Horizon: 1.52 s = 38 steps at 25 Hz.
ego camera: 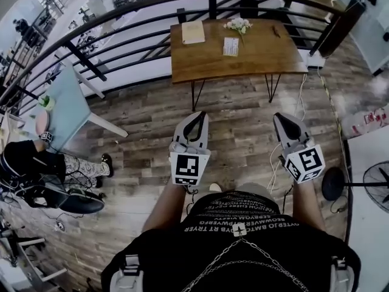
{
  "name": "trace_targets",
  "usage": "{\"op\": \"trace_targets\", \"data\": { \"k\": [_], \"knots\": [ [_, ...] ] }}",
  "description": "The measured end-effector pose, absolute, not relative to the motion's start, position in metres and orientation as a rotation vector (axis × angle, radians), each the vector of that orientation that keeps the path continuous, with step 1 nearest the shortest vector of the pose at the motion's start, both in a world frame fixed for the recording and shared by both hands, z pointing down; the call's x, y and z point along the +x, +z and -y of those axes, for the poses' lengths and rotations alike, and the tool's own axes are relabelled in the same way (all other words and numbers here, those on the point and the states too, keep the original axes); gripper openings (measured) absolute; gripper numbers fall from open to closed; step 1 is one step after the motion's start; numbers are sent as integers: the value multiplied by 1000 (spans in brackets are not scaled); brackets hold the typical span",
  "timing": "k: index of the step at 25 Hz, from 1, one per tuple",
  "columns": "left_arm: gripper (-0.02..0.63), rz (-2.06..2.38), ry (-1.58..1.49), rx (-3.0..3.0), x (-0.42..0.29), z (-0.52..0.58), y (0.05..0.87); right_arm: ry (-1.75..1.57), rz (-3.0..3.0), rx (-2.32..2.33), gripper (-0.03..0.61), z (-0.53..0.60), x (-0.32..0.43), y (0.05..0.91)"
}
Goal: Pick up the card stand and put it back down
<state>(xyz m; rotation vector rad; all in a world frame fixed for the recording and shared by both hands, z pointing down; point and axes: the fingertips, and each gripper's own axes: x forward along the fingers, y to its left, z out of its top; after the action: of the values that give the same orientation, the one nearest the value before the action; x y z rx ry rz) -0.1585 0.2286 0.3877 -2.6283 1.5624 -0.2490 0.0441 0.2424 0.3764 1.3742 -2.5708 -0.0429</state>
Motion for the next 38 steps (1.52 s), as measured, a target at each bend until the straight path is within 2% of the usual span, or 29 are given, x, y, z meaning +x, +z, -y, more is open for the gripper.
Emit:
{"op": "trace_targets", "data": {
  "k": [13,27,38],
  "knots": [
    [28,-1591,-280,-2707,-143,-221,407,95,2587,1380,14,-240,70,406],
    [28,-1671,-287,-2466,-122,-163,402,117,2657,1267,14,-155,83,419],
    [28,-1666,-293,-2561,-90,-107,400,114,2674,1239,14,-100,107,411]
  ]
}}
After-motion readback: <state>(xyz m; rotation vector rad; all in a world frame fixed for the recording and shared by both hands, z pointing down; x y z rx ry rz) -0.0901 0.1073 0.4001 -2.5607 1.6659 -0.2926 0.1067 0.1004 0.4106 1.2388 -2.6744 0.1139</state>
